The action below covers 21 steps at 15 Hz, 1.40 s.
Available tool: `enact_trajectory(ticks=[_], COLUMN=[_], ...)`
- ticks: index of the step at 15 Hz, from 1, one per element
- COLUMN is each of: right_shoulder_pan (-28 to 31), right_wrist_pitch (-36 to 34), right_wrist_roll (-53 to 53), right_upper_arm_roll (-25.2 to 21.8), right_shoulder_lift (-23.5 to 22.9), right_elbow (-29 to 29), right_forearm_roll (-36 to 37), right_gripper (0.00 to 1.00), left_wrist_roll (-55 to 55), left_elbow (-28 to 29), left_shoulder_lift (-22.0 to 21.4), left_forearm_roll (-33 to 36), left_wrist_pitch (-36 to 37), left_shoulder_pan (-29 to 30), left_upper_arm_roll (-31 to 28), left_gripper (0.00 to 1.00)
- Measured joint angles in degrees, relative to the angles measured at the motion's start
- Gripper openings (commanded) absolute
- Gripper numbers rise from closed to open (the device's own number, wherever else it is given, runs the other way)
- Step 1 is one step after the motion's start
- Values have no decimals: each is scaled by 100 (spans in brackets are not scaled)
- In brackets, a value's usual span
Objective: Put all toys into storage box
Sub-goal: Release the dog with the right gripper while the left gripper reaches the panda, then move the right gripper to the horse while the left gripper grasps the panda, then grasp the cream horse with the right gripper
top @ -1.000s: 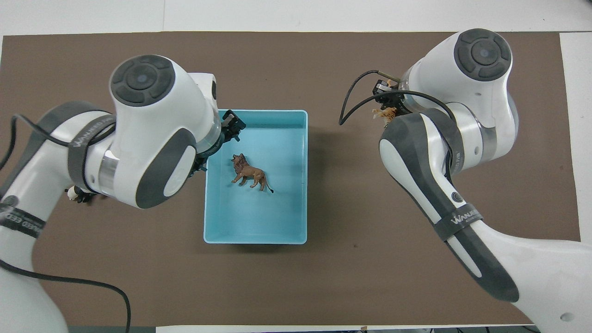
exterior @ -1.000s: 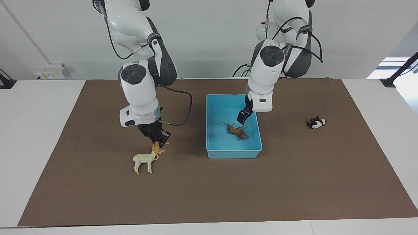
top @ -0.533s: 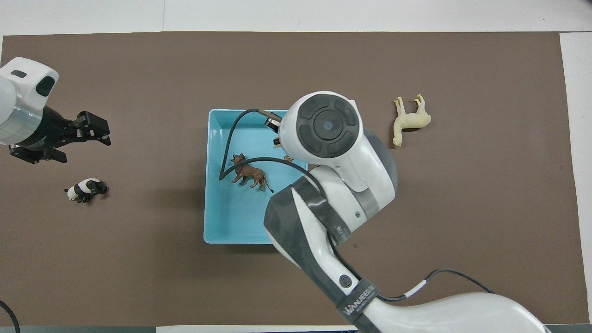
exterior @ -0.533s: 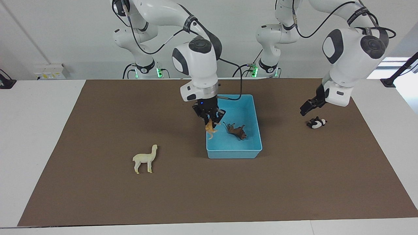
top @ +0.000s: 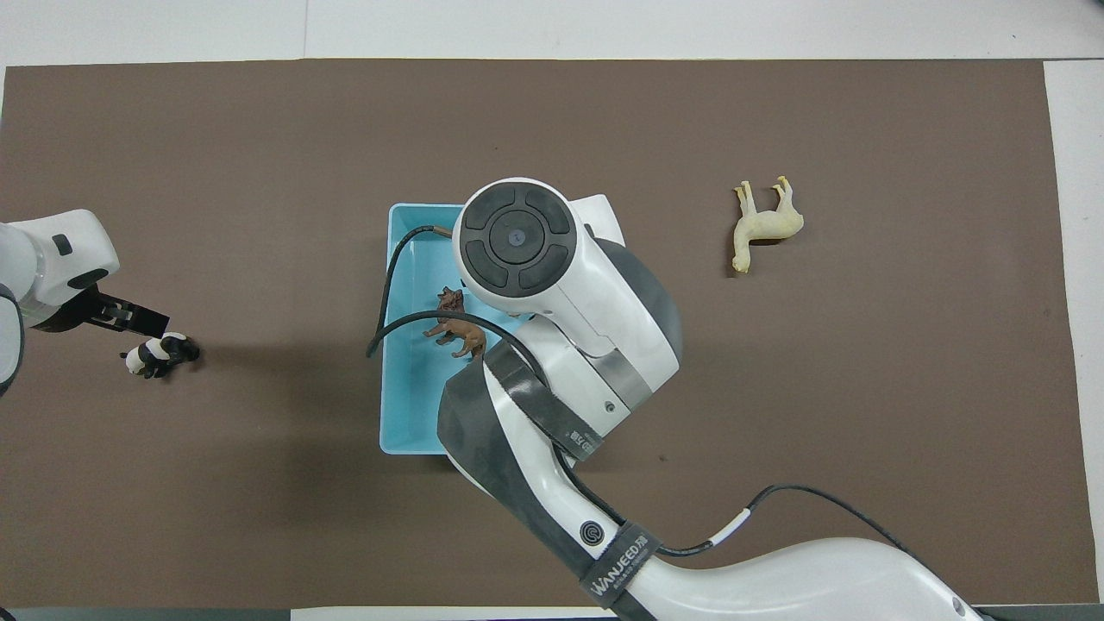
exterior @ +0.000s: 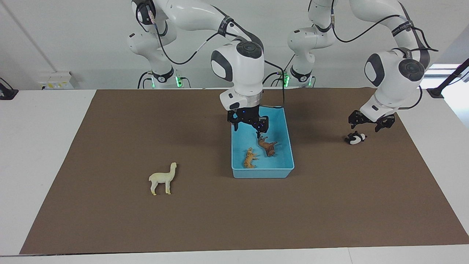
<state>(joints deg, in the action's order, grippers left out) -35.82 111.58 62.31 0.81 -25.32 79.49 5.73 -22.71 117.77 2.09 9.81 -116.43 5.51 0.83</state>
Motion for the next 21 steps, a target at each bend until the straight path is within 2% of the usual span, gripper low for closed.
enact_trajectory(ticks=[2, 4, 7, 10, 15, 21], right_shoulder_pan=[411, 1082, 1887, 2192, 2533, 2671], right_wrist_pitch=[-40, 80, 352, 564, 1068, 1513], right_wrist_roll=[-1199, -2324, -3275, -3486, -3486, -3486], right_upper_arm_roll=[-62, -77, -75, -72, -72, -51], right_shoulder_lift=[-8, -59, -109, -58, 309, 407], right_elbow=[-19, 38, 325, 748, 2019, 2437], right_forearm_roll=[96, 95, -49, -292, -315, -426], right_gripper=[100, 100, 100, 100, 100, 100], left_wrist_roll=[-309, -415, -453, -501, -427, -351], left_elbow=[107, 308, 679, 932, 1204, 1306], left_shoulder_lift=[88, 195, 293, 298, 296, 295], left_forearm_roll=[206, 283, 301, 302, 302, 302], left_wrist_pitch=[-173, -604, -1171, -1330, -1499, -1597], left_shoulder_pan=[26, 55, 207, 285, 280, 228], left_upper_arm_roll=[1, 2, 4, 8, 65, 91], left_gripper=[100, 100, 100, 100, 100, 100])
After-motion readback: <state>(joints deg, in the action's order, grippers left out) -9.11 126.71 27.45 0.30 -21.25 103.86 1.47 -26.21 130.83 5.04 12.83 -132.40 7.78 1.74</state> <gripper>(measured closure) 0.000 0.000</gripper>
